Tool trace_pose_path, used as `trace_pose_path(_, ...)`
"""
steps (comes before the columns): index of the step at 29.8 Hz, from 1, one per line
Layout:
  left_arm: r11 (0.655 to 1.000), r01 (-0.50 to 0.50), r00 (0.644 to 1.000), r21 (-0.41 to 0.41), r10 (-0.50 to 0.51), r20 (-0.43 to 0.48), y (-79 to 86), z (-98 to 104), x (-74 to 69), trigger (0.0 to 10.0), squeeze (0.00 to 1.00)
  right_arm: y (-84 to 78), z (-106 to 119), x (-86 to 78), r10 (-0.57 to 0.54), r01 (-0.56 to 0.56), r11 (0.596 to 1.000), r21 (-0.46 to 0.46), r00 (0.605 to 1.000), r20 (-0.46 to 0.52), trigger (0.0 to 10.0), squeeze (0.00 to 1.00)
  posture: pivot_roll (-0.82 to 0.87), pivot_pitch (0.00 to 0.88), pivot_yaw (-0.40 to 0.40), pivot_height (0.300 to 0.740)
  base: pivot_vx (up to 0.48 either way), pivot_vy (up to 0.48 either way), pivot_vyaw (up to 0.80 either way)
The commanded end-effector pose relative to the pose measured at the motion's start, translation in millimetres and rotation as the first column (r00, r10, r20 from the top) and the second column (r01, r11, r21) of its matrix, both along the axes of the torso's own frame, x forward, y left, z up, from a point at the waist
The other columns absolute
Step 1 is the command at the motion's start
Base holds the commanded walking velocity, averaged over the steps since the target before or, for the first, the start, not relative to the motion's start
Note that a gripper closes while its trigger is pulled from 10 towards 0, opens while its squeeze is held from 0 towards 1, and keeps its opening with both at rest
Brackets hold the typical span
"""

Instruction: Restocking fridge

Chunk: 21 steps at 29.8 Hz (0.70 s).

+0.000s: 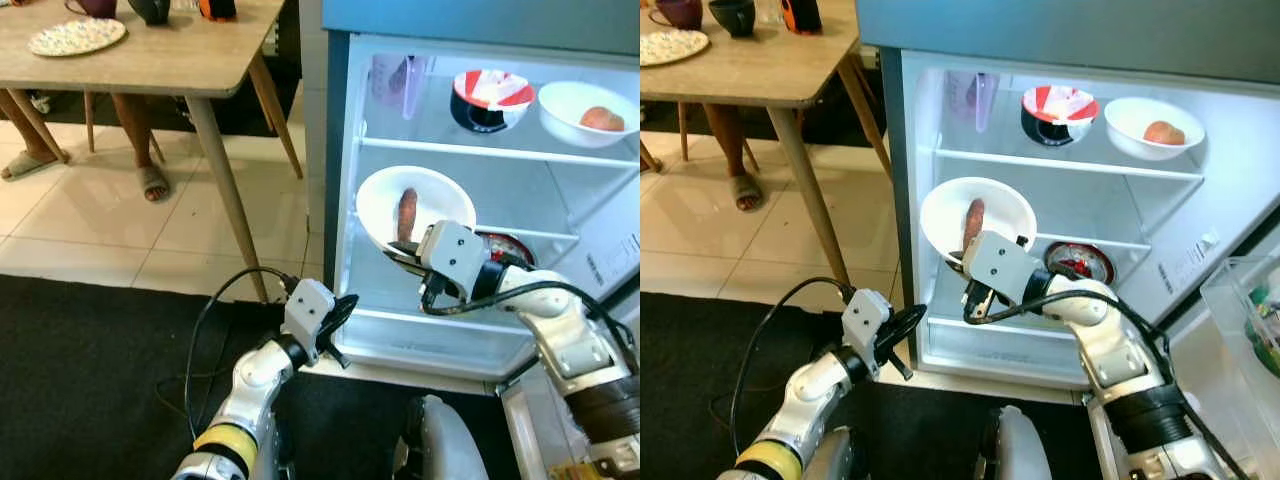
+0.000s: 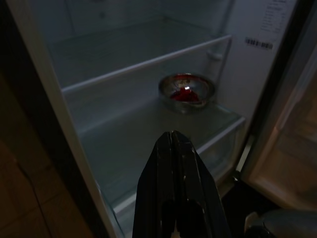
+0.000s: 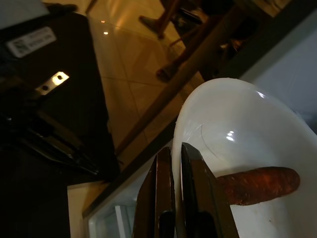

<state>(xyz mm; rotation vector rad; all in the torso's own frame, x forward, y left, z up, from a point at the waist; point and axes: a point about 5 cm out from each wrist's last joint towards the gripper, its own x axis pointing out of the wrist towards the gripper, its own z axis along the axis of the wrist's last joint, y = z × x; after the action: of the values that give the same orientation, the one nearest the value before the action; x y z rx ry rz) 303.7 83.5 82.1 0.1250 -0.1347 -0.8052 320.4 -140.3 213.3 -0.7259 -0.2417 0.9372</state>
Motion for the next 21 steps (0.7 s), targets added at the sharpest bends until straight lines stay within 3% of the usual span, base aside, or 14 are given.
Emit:
trace_pose_path(1,0.999,0.015,1.000,-0.029,-0.014,0.021,-8.5,6.7,0.6,10.0,0.00,-2.4,19.3,1.2,0.008,-0.008,1.000,0.000,0.998,0.061,10.0,0.00,-0.09,0.135,-0.003,0.592,0.000,0.000,0.00)
trace_pose_path(12,0.999,0.031,0.999,-0.043,-0.030,0.036,-15.4,10.5,-2.7,10.0,0.00,-2.5,42.0,24.6,-0.057,0.072,0.993,-0.098,0.988,0.144,10.0,0.00,-0.08,0.142,-0.003,0.592,0.000,0.000,0.00)
trace_pose_path(21,0.998,0.020,0.999,-0.058,-0.017,0.043,-14.2,14.3,-2.2,10.0,0.00,8.3,59.3,39.2,-0.071,0.082,0.995,-0.056,0.983,0.169,10.0,0.00,-0.09,0.151,-0.004,0.592,0.000,0.000,0.00)
